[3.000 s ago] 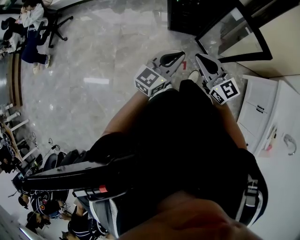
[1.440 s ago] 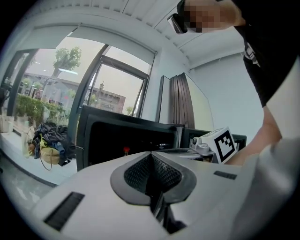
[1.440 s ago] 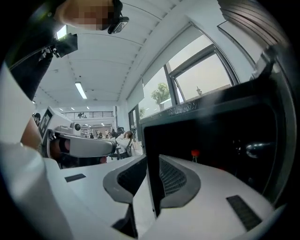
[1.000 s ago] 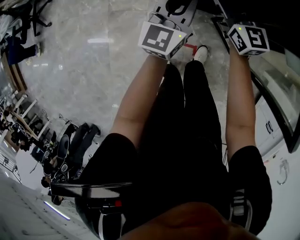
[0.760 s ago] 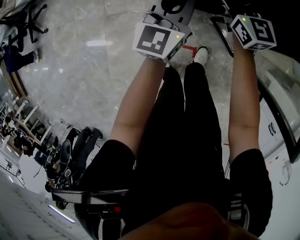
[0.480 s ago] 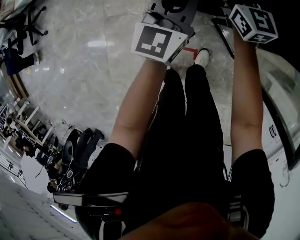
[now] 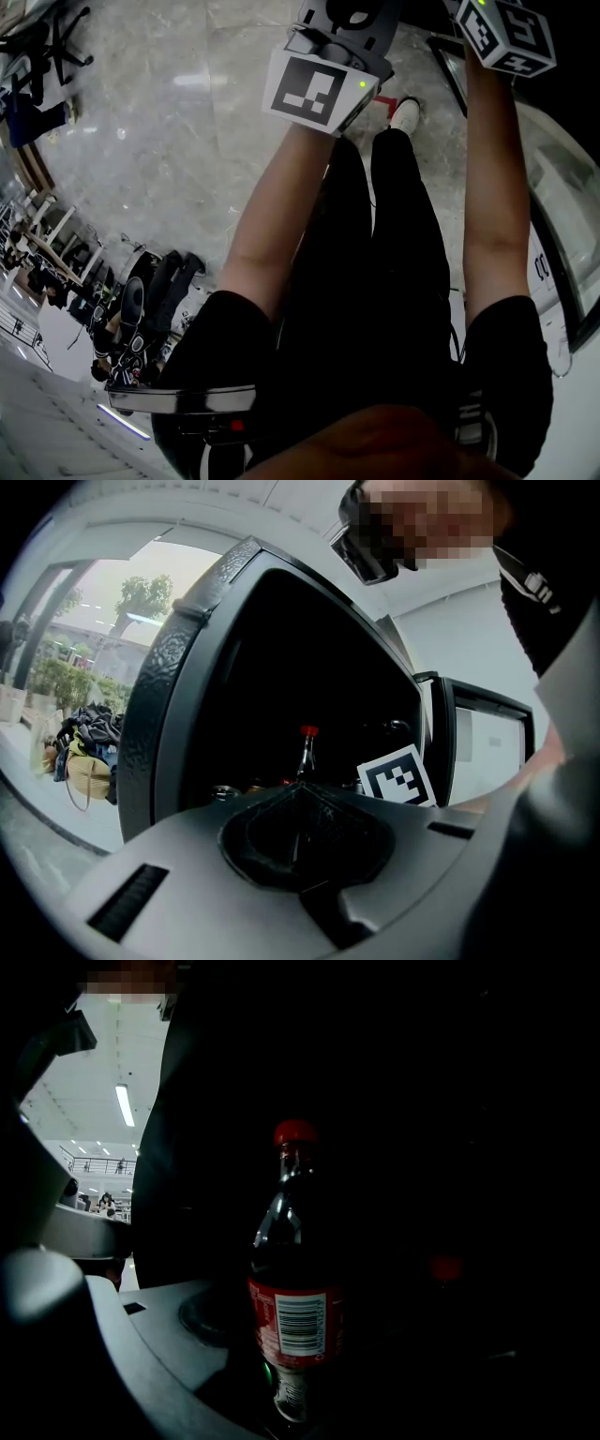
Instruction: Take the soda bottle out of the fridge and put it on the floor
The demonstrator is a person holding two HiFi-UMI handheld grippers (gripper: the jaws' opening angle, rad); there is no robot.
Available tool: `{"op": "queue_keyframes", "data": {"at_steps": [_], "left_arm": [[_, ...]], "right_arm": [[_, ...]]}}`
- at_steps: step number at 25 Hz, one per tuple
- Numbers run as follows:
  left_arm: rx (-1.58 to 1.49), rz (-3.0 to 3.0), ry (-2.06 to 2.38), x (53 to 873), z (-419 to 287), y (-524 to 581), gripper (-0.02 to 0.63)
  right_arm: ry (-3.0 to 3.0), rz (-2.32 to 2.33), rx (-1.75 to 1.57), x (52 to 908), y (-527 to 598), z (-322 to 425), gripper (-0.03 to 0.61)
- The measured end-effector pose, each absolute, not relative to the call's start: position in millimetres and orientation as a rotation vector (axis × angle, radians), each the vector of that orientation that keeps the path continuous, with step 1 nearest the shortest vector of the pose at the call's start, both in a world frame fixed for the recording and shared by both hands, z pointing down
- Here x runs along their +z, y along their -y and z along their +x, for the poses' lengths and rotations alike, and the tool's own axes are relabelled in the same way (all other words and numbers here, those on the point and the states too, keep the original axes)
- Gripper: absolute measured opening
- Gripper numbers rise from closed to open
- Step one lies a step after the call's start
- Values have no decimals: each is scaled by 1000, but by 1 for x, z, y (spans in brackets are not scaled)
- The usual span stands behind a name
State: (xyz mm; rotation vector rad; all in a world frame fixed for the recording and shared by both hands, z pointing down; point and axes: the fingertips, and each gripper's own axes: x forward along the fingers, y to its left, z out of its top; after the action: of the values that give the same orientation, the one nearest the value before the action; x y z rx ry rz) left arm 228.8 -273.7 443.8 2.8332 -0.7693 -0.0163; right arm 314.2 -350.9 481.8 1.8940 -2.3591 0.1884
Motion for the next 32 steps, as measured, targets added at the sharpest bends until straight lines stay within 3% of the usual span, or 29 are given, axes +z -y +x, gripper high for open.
{"op": "queue_keyframes", "data": {"at_steps": [8, 22, 32], "left_arm": [[-18, 2843, 771, 444, 218, 266, 3], [-34, 2805, 827, 457, 155, 212, 4], [30, 2658, 968, 550, 48, 203, 3]], "right_arm": [[2375, 1869, 130, 475, 336, 305, 316], [2599, 1722, 138, 450, 242, 222, 316], [2667, 1468, 212, 550, 209, 119, 316]]}}
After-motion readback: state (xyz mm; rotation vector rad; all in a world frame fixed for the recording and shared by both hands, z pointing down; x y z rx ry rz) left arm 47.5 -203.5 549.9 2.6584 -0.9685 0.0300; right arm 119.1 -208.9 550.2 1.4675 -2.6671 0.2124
